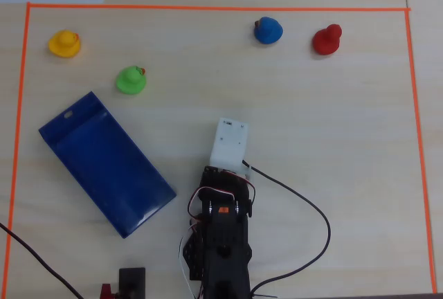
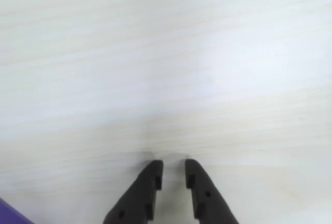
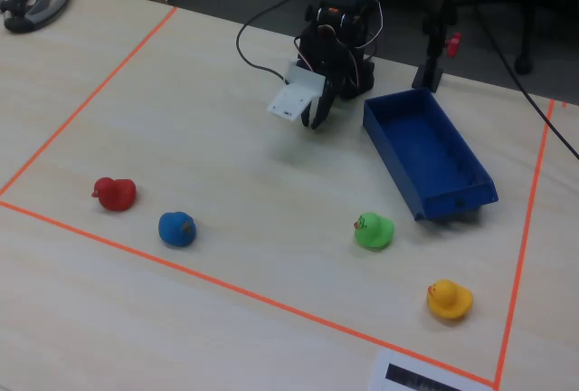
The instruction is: Grasp red duck and put it into box.
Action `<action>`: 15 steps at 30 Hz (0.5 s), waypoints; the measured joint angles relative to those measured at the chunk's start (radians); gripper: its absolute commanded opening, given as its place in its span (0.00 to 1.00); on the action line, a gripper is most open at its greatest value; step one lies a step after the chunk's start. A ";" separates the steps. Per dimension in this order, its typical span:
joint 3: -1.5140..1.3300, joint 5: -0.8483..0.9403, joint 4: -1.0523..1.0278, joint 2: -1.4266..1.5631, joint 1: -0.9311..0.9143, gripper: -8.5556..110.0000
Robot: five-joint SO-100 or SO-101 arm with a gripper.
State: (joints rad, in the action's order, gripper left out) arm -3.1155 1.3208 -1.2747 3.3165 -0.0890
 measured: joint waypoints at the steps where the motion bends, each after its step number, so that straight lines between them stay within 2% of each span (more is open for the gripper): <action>1: 0.000 0.003 0.041 -0.006 -0.008 0.14; 8: 0.109 0.069 0.368 -0.156 -0.207 0.21; 15: 0.607 0.075 0.526 -0.492 -0.259 0.26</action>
State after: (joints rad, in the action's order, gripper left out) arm -2.5081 1.3959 -0.7486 2.8241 -0.3482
